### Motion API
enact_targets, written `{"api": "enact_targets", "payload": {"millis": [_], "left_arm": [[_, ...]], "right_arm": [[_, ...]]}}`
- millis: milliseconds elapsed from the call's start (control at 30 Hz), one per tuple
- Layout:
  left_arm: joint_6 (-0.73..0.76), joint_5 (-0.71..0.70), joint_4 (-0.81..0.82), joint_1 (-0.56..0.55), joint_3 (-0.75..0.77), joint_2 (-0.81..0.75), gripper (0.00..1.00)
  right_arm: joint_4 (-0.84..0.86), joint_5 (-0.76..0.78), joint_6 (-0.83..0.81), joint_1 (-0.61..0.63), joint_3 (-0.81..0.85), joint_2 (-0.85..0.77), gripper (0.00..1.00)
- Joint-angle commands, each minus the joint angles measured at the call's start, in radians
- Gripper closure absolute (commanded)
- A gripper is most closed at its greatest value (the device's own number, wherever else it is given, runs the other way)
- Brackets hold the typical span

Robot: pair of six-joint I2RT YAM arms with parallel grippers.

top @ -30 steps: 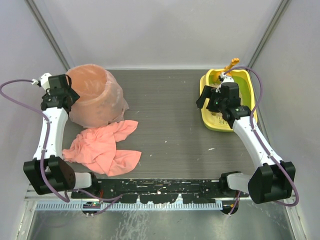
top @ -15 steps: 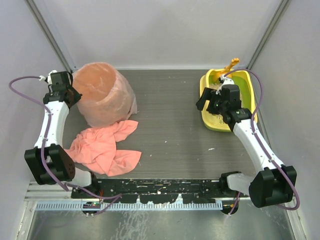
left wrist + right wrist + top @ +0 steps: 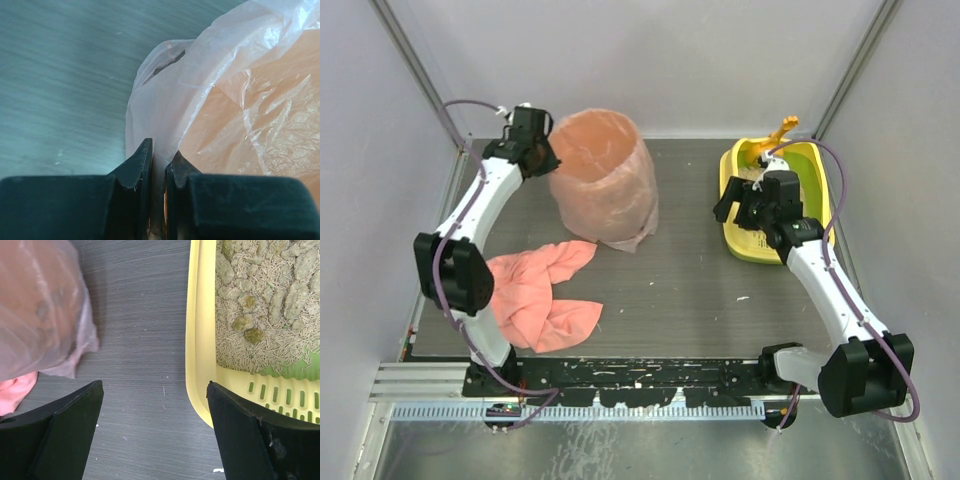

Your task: Clean the litter box

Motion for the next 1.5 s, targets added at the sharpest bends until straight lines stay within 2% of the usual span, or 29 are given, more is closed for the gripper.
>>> {"api": "enact_targets", "payload": {"millis": [0,333,400,467,533,733,800,867,933,1033,1167,1233,1367,1467], "left_arm": [[-0.012,-0.040,-0.032,-0.078,0.205,0.087,1.00],[0.014,-0.090,-0.136,-0.178,0.541,0.306,0.96],[0.016,-0.092,-0.155,-0.185,0.584,0.333,0.85],[0.017,-0.089,-0.154,-0.188,0.601,0.344,0.65],[0.016,-0.081,-0.147,-0.190,0.603,0.342,0.52],[0.032,-0.064,-0.135,-0.191,0.596,0.293,0.23],[0.043,-0.063,-0.128,-0.190,0.583,0.256,0.17],[0.054,-0.061,-0.121,-0.190,0.559,0.200,0.13],[0.066,-0.065,-0.111,-0.190,0.517,0.131,0.06],[0.079,-0.086,-0.082,-0.190,0.406,0.007,0.00],[0.086,-0.106,-0.017,-0.190,0.171,-0.199,0.02],[0.083,-0.112,0.004,-0.190,0.066,-0.299,0.02],[0.083,-0.116,0.008,-0.190,-0.104,-0.464,0.02],[0.120,-0.125,-0.010,-0.191,-0.202,-0.597,0.02]], "right_arm": [[0.002,0.035,-0.020,0.005,0.006,-0.047,0.10],[-0.019,0.079,-0.033,0.005,0.008,-0.056,0.10],[-0.023,0.094,-0.034,0.005,0.004,-0.058,0.10],[-0.023,0.118,-0.034,0.004,0.002,-0.055,0.10],[-0.023,0.144,-0.033,0.005,-0.001,-0.048,0.10],[-0.006,0.236,0.002,0.004,0.017,-0.009,0.10],[0.004,0.265,0.026,0.004,0.033,0.011,0.10],[0.009,0.292,0.047,0.004,0.053,0.039,0.10],[0.010,0.329,0.061,0.004,0.081,0.072,0.10],[0.010,0.328,0.057,0.005,0.123,0.141,0.10],[-0.024,0.284,0.007,0.004,0.199,0.241,0.12],[-0.027,0.250,-0.028,0.004,0.220,0.289,0.16],[0.003,0.239,-0.062,0.003,0.225,0.359,0.32],[0.018,0.266,-0.066,0.003,0.226,0.384,0.38]]}}
